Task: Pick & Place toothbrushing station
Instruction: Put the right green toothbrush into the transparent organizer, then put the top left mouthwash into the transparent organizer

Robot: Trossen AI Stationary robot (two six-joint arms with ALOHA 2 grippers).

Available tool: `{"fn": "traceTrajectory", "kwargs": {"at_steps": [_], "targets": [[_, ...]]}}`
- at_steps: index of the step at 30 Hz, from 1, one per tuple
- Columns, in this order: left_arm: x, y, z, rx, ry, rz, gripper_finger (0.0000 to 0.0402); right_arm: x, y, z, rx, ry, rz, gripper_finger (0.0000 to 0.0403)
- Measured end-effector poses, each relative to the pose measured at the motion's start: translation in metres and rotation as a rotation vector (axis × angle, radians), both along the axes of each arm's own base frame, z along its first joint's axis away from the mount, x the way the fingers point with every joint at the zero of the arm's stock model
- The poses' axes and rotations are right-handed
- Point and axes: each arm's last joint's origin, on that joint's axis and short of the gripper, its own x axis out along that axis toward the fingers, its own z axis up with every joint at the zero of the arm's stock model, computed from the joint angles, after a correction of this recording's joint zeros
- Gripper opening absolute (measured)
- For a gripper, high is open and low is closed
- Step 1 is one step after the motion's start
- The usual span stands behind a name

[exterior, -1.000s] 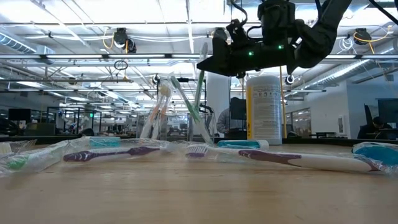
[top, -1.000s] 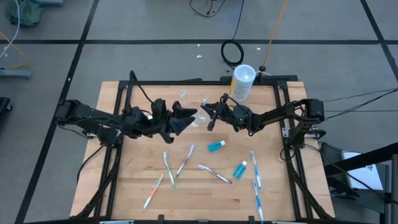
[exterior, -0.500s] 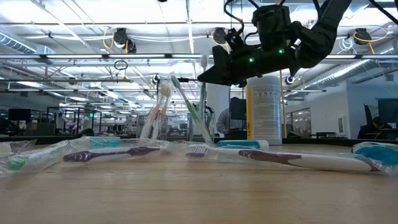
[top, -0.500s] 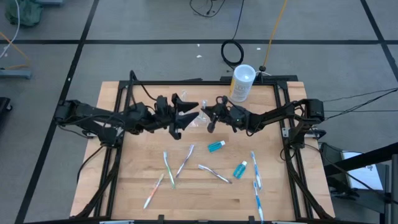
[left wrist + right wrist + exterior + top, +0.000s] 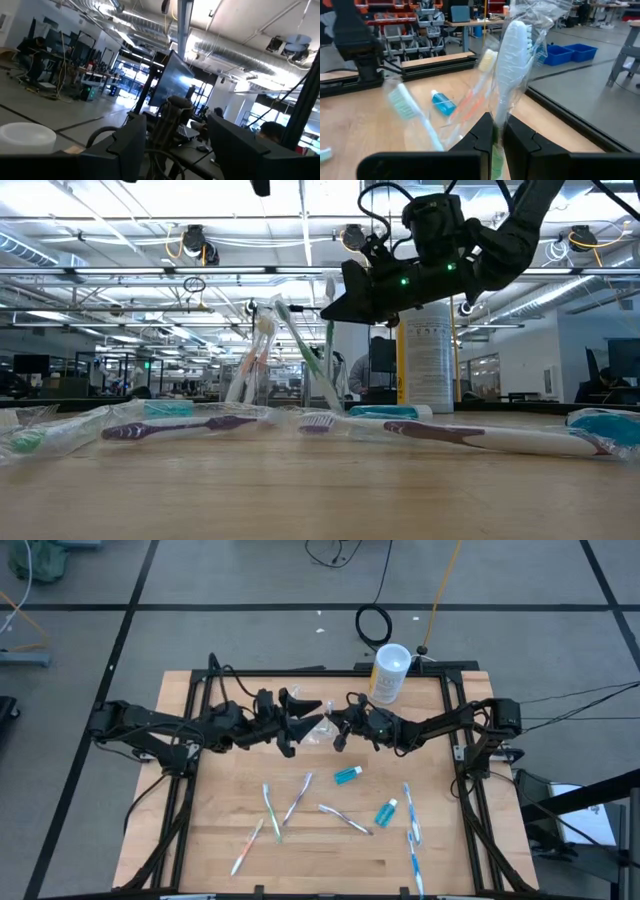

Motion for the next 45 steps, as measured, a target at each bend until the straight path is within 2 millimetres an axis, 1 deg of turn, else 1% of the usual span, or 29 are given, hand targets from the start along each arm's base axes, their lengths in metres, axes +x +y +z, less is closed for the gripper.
{"fn": "traceTrajectory", "kwargs": {"at_steps": [4, 8, 12, 14, 18, 21, 24, 28, 30, 32, 35, 38, 41, 45], "targets": [[-0.003, 0.006, 0.003, 0.004, -0.002, 0.009, 0.0218, -0.001, -0.001, -0.004, 0.041, 0.024, -0.008, 0.0018], [-0.017, 0.016, 0.015, 0.018, -0.015, 0.016, 0.0218, -0.002, 0.000, -0.010, 0.055, 0.081, -0.009, 0.0025], [-0.033, 0.022, 0.020, 0.073, 0.093, 0.073, 0.0218, -0.003, 0.001, -0.015, 0.066, 0.141, -0.009, 0.0051], [-0.041, 0.023, 0.019, 0.116, 0.178, 0.105, 0.0218, -0.004, 0.002, -0.018, 0.060, 0.173, -0.002, 0.0067], [-0.057, 0.023, 0.014, 0.173, 0.363, 0.167, 0.0218, -0.004, 0.007, -0.015, 0.032, 0.192, 0.018, 0.0099], [-0.069, 0.024, 0.003, 0.174, 0.537, 0.207, 0.0218, -0.007, 0.012, -0.013, 0.021, 0.233, 0.038, 0.0120], [-0.081, 0.025, -0.010, 0.164, 0.708, 0.242, 0.0218, -0.010, 0.016, 0.002, -0.002, 0.206, 0.052, 0.0136], [-0.094, 0.025, -0.030, 0.050, 0.920, 0.250, 0.0218, -0.024, 0.022, 0.022, -0.025, 0.255, 0.073, 0.0146], [-0.098, 0.024, -0.040, -0.027, 1.012, 0.255, 0.0218, -0.036, 0.026, 0.034, -0.029, 0.293, 0.084, 0.0148], [-0.098, 0.021, -0.049, -0.084, 1.057, 0.271, 0.0218, -0.046, 0.030, 0.043, -0.012, 0.313, 0.089, 0.0148], [-0.098, 0.017, -0.066, -0.071, 1.111, 0.287, 0.0218, -0.063, 0.036, 0.054, 0.033, 0.356, 0.093, 0.0144], [-0.101, 0.016, -0.084, -0.063, 1.155, 0.319, 0.0218, -0.075, 0.040, 0.061, 0.075, 0.379, 0.093, 0.0141], [-0.112, 0.018, -0.107, -0.065, 1.217, 0.332, 0.0218, -0.082, 0.045, 0.064, 0.111, 0.384, 0.095, 0.0140], [-0.129, 0.023, -0.125, -0.134, 1.196, 0.358, 0.0218, -0.084, 0.050, 0.063, 0.129, 0.394, 0.106, 0.0139]]}}
